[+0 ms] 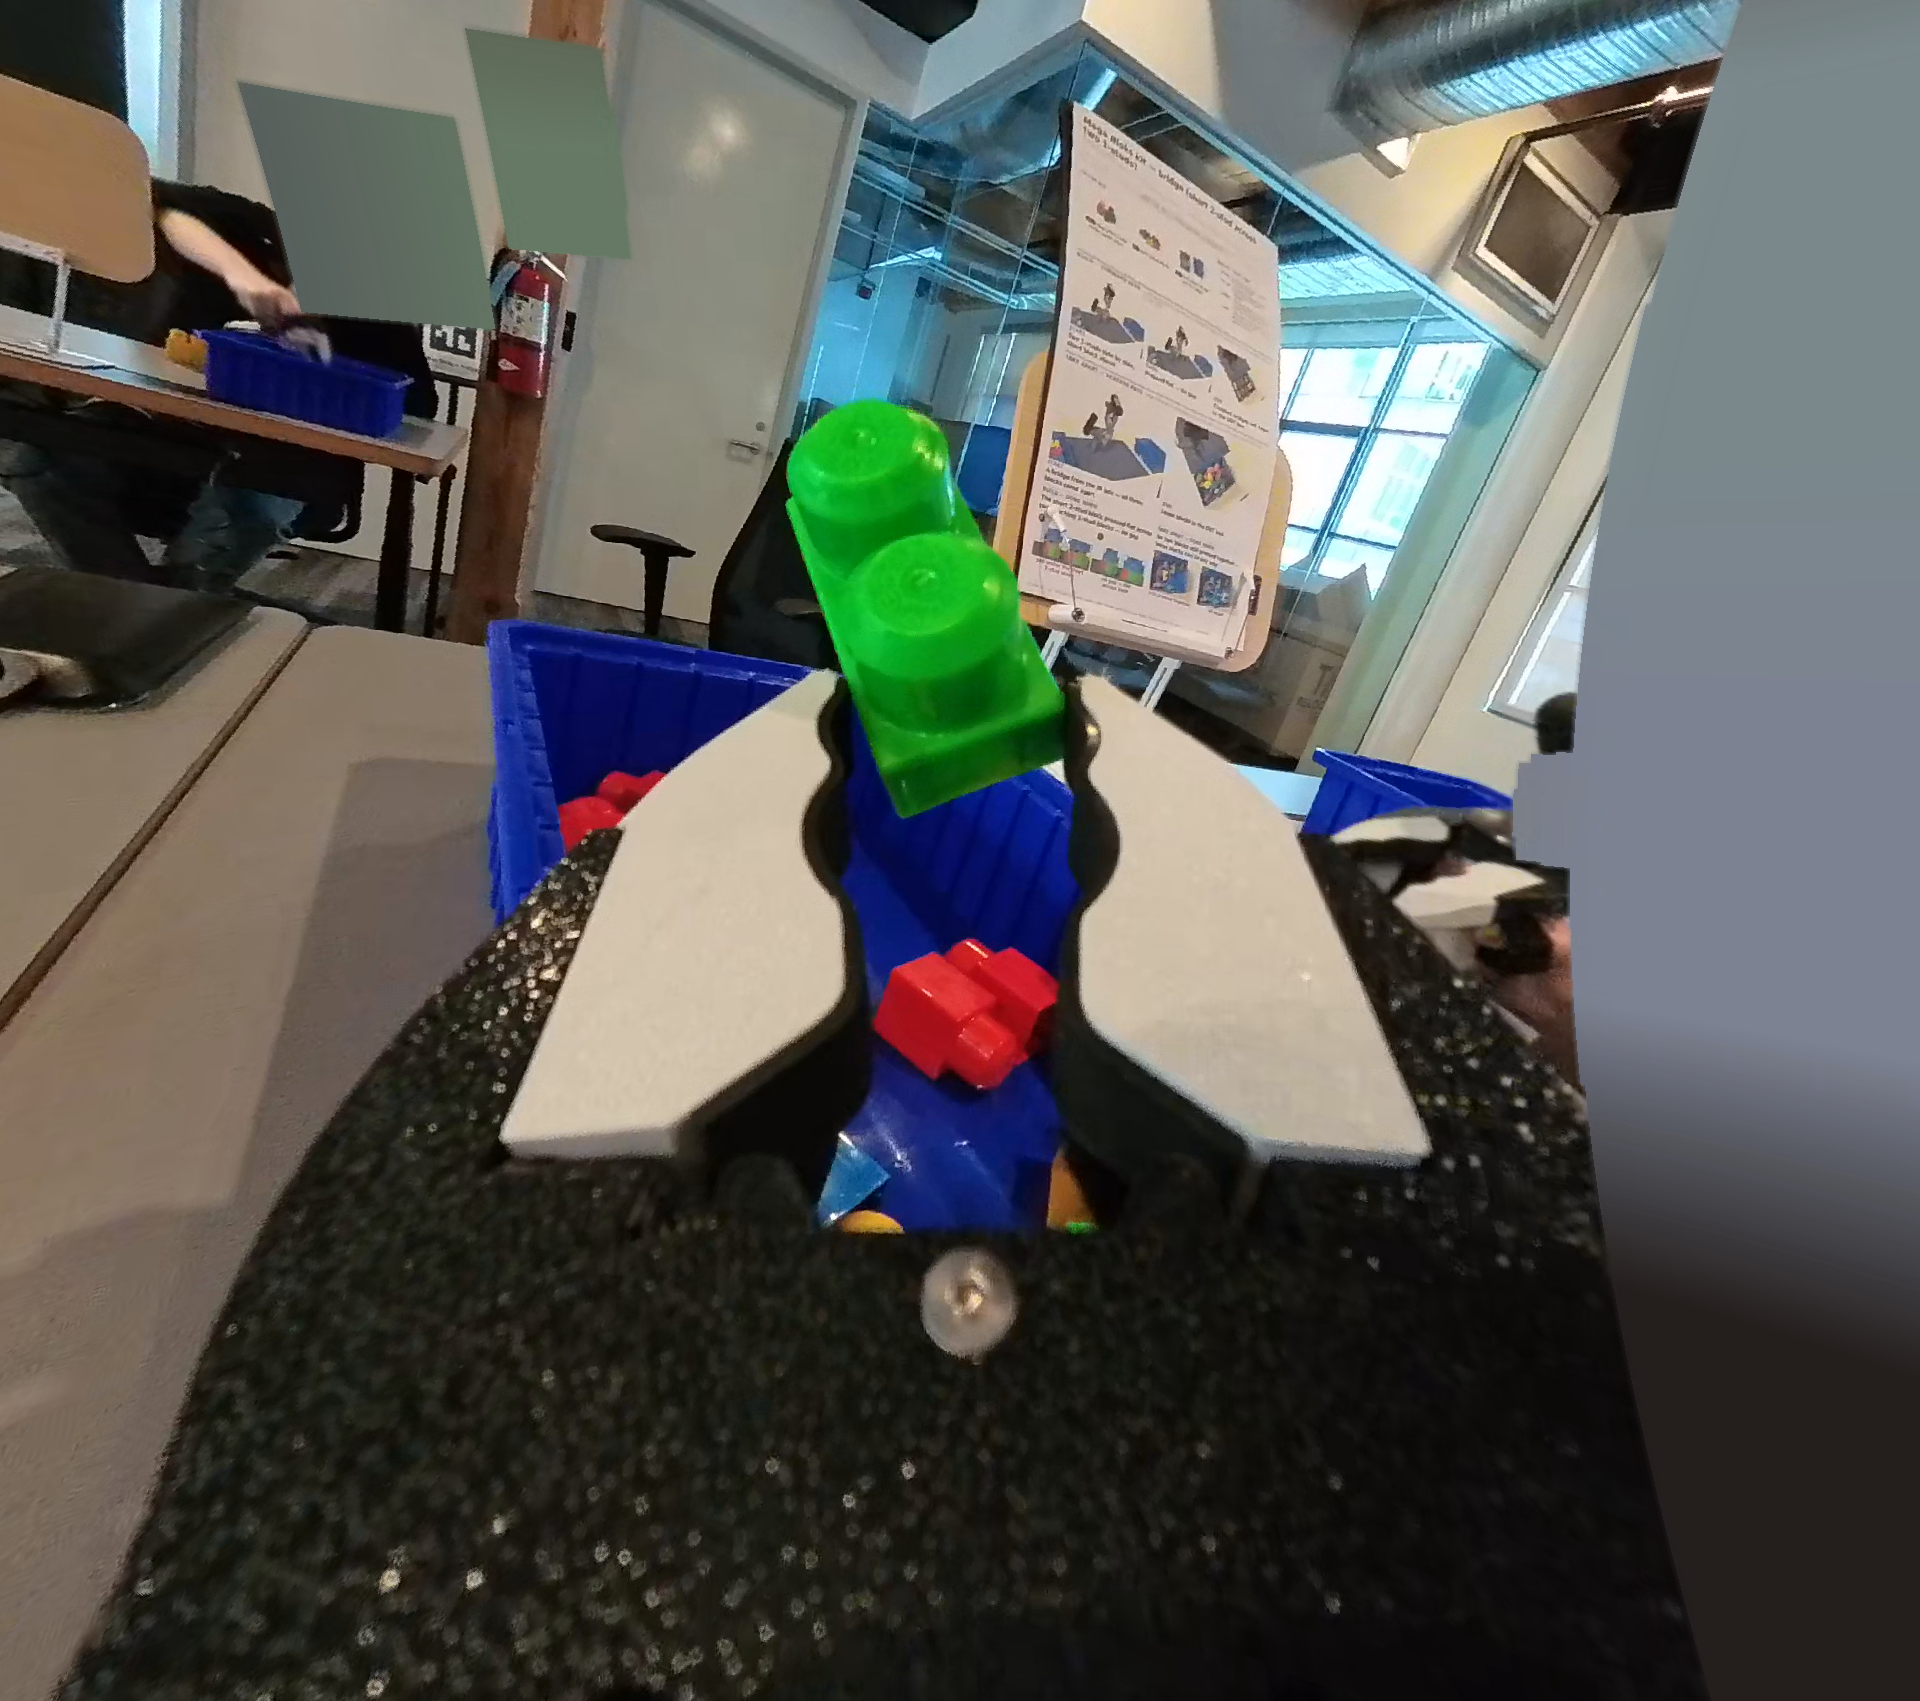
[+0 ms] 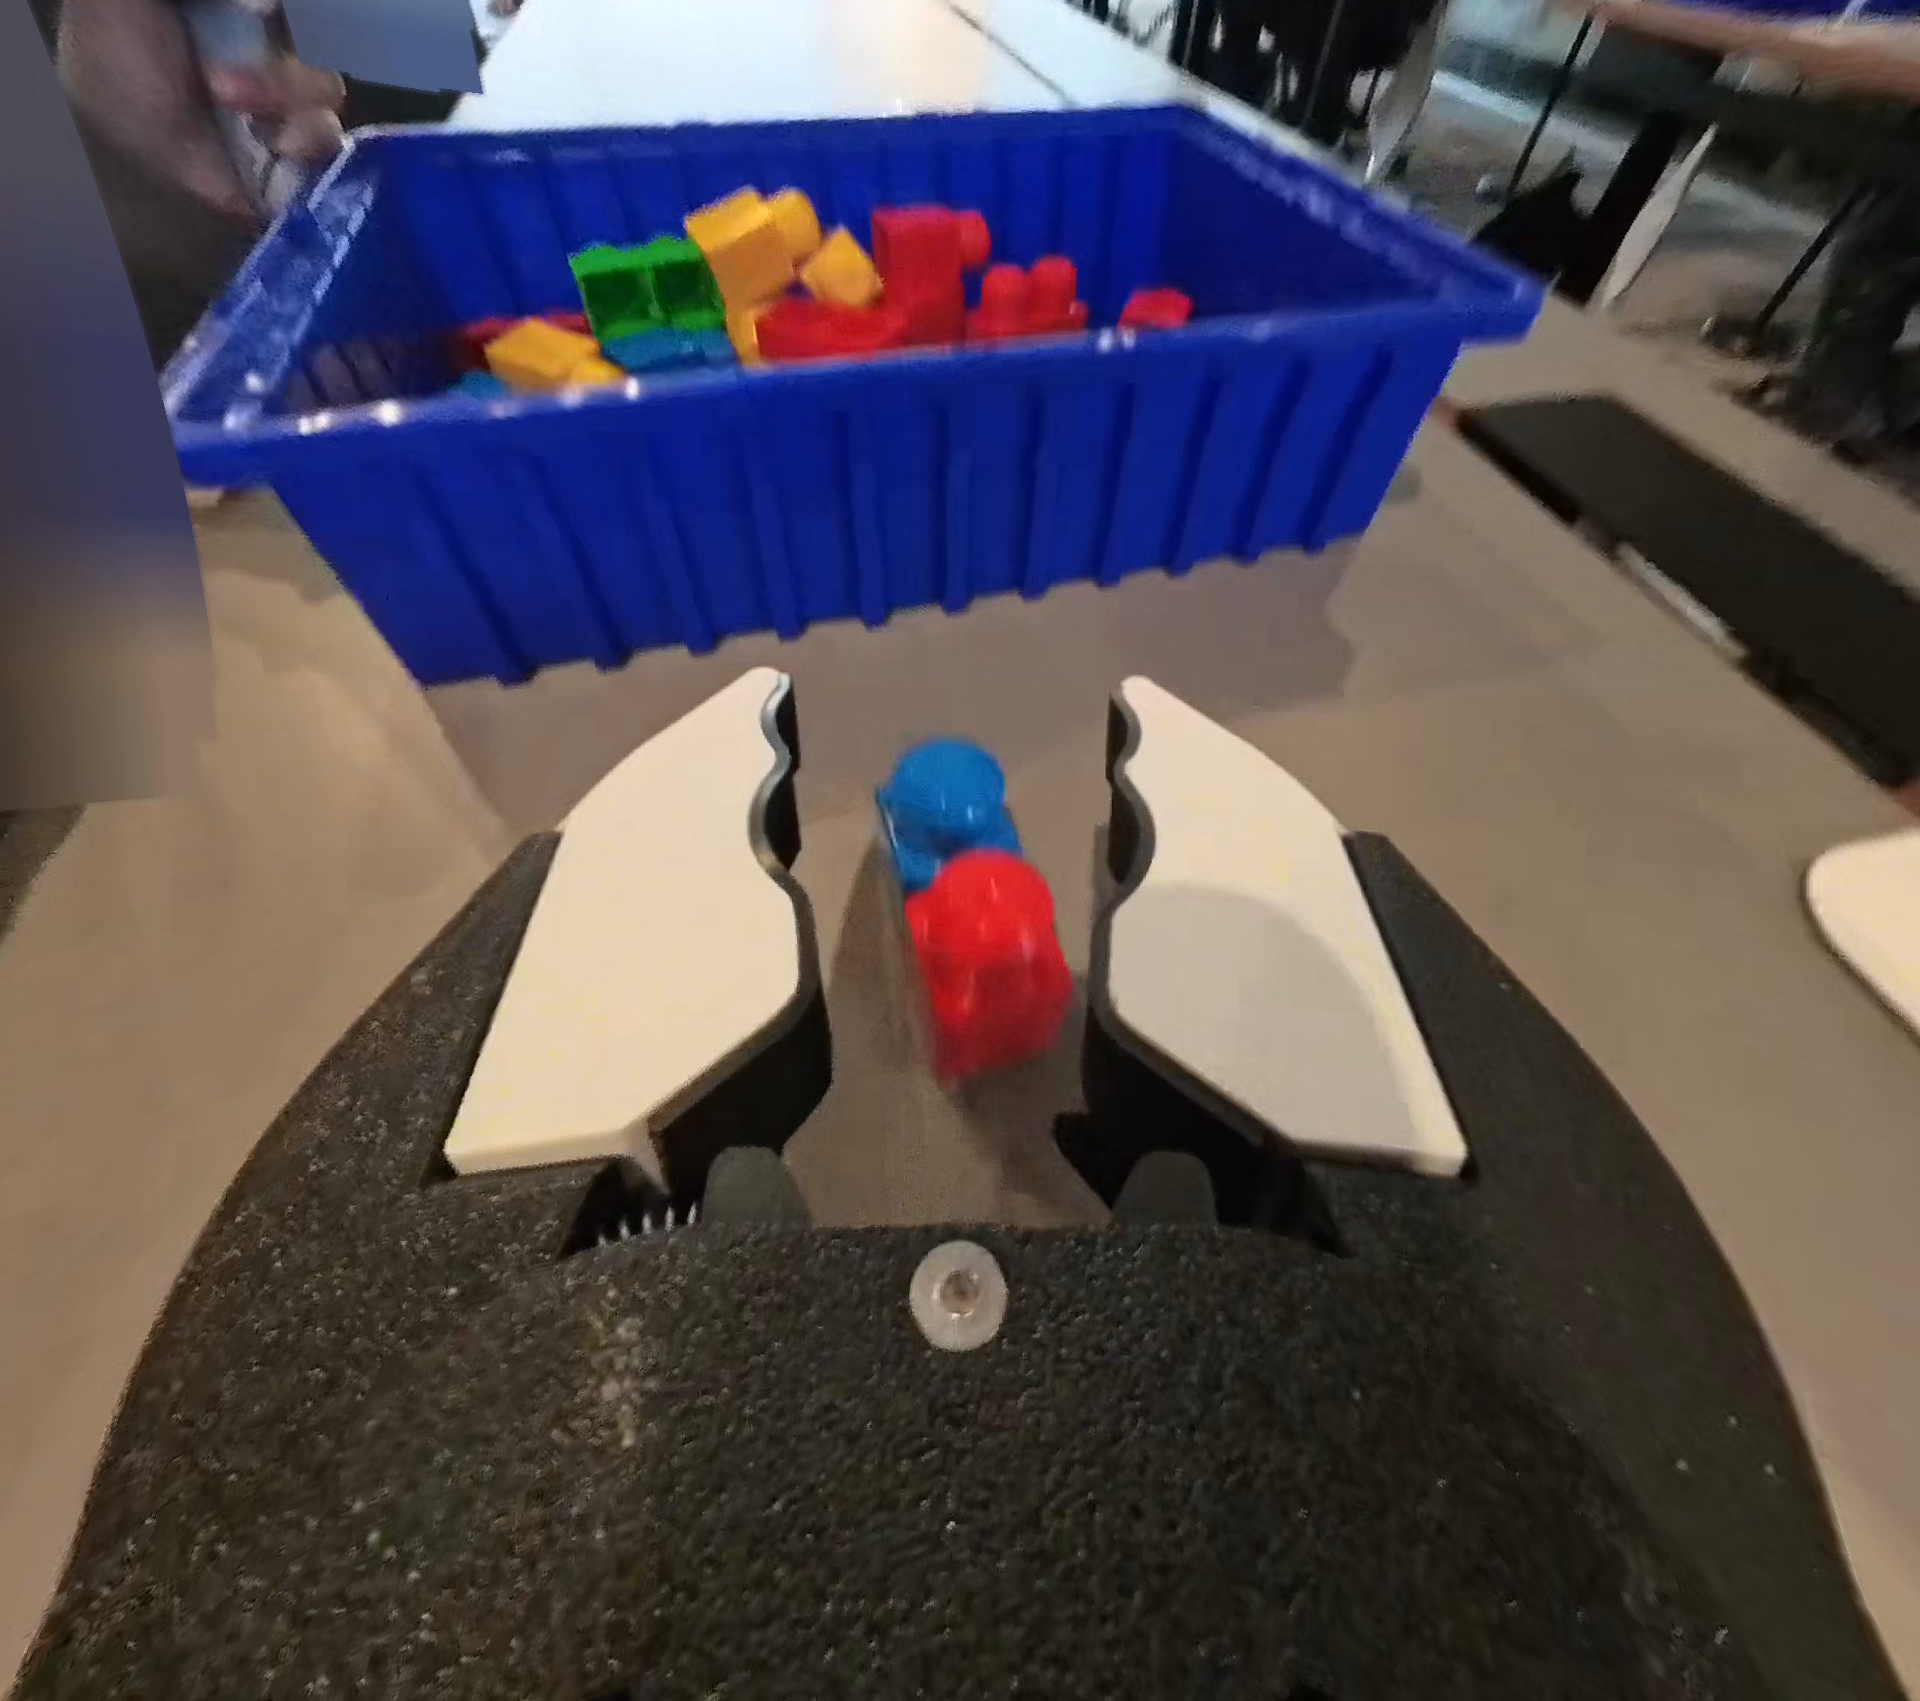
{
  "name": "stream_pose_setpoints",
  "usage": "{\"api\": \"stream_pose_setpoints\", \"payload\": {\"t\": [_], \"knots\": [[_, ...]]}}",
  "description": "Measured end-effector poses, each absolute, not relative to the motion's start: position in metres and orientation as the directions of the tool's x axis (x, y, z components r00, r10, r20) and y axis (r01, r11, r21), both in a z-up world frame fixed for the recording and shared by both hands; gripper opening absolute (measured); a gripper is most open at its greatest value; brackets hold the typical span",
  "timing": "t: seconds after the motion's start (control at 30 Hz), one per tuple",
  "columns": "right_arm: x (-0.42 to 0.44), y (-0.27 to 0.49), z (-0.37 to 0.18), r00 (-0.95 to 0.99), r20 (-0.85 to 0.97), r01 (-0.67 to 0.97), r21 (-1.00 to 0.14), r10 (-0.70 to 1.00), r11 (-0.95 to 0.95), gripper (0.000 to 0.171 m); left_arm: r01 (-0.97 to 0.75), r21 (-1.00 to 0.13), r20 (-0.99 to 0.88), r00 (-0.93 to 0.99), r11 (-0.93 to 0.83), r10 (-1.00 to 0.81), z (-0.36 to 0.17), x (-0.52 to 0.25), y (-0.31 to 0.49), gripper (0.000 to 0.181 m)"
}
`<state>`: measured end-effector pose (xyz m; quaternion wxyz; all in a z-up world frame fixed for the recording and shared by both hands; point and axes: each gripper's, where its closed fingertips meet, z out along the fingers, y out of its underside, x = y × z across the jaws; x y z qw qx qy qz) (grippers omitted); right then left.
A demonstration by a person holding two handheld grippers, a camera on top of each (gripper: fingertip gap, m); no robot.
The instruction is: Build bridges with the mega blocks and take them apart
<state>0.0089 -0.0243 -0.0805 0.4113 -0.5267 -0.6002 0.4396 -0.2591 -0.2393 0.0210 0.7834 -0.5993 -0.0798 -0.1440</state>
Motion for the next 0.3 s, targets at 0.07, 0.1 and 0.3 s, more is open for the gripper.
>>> {"api": "stream_pose_setpoints", "payload": {"t": [0.07, 0.1, 0.3], "knots": [[-0.013, -0.038, -0.06, -0.129, 0.07, 0.212, -0.972, 0.989, 0.097, 0.056, 0.319, -0.917, 0.295, 0.947, 0.238, -0.13, 0.021, -0.259, -0.239, 0.038], [-0.027, -0.049, -0.047, -0.16, 0.08, 0.172, -0.979, 0.984, 0.108, 0.056, 0.316, -0.919, 0.292, 0.947, 0.236, -0.132, 0.021, -0.258, -0.239, 0.038], [-0.105, -0.136, 0.029, -0.472, 0.111, 0.06, -0.986, 0.875, 0.157, 0.062, 0.236, -0.932, 0.151, 0.942, 0.275, -0.298, 0.033, -0.231, -0.249, 0.038]]}}
